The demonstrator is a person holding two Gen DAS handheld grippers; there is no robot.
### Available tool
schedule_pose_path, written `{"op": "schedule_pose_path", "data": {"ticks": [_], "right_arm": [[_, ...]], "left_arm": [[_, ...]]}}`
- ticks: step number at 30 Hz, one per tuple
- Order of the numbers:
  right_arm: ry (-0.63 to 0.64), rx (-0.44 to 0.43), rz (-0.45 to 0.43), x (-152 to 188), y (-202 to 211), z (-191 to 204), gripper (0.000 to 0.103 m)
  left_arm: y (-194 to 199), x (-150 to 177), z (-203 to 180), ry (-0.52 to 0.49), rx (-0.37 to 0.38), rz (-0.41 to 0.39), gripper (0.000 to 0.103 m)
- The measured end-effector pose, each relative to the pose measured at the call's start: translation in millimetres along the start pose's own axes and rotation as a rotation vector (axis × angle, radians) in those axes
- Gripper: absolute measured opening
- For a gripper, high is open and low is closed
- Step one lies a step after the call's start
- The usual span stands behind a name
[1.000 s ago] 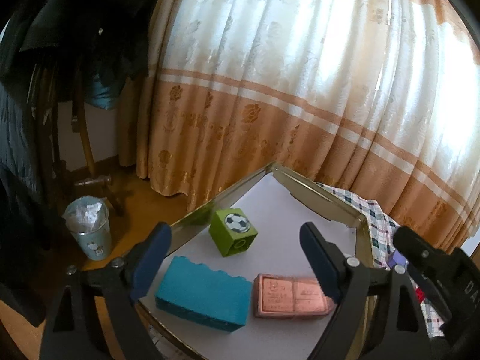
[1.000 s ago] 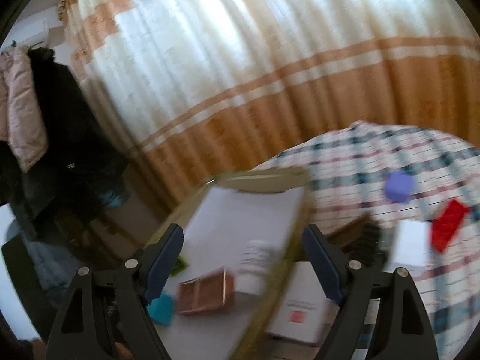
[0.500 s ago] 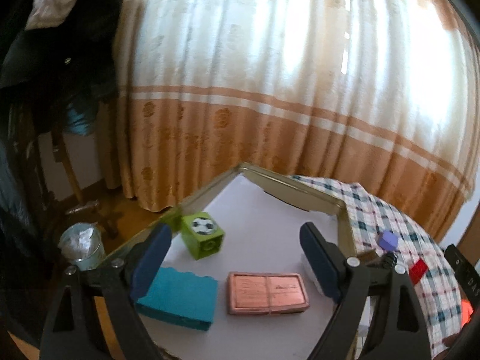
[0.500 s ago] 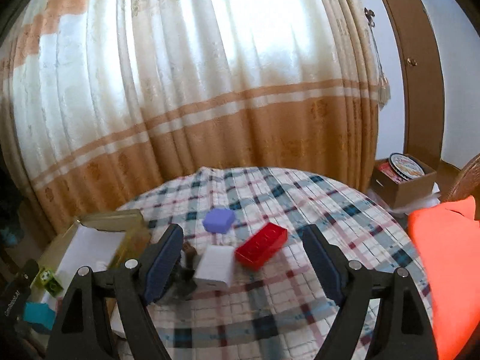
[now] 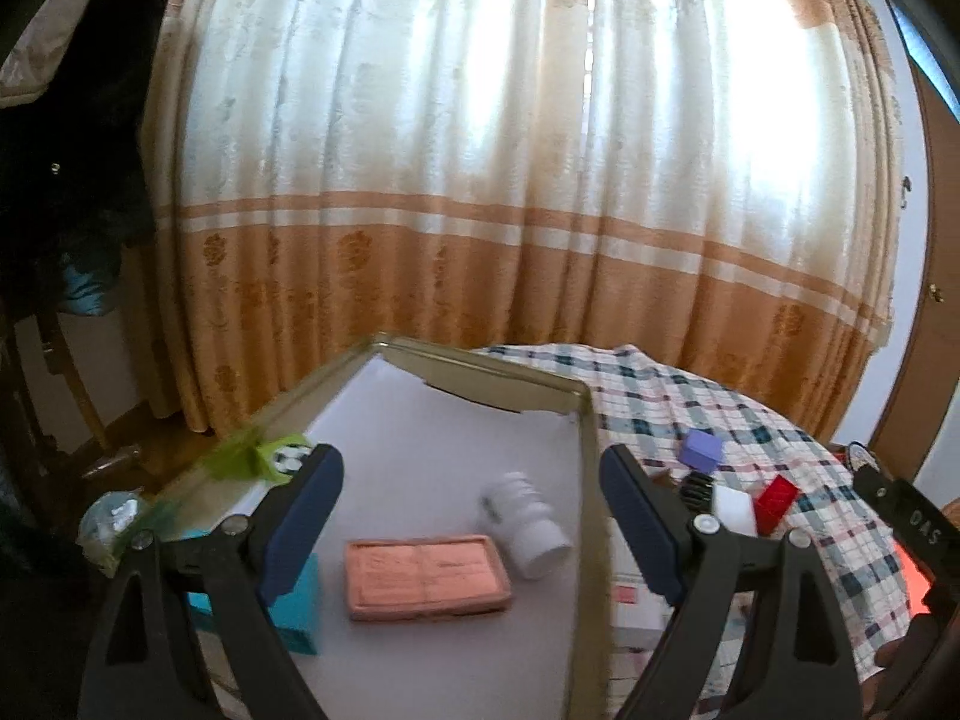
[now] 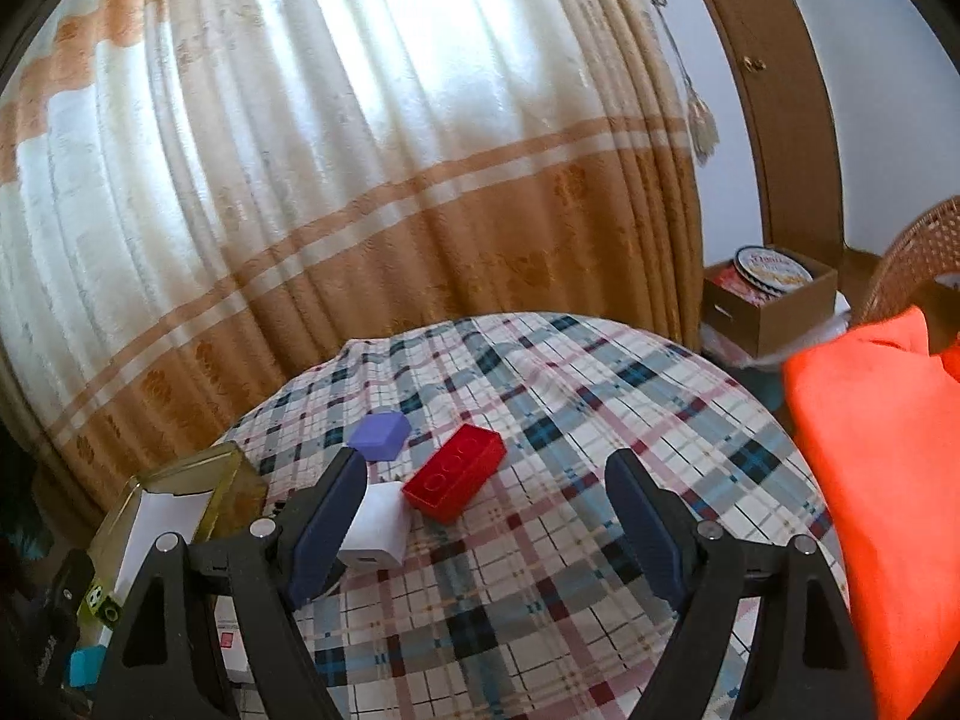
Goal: Organize rigid objects
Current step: 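Withdraw both grippers from the box toward the remaining items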
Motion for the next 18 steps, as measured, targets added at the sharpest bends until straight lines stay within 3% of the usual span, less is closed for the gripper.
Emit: {"op": "schedule_pose_path", "data": {"ticks": [12,18], "right_arm": [[-0.017,0.007,0.033,0.6,-3.8,-8.0,0.084],[0.018,0.051,0.003,-9.1,-1.9,-18.6,0.084]], "left_arm": [[1.7,6.2,-44.6,-0.117,0.1,0.005,0.089],[-2.9,9.8,-69.7,-0.16,0.17,0.044,0.089]]}}
Point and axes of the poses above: each gripper's, at about its wrist camera, not at the fingertips, and y roughly against the way its jaws point, z to its left, x to its underside, the point moved 4 cm from there along -y, roughly the way its jaws point, and after that the axes turned 6 degrees about y, right-handed, at the moved point
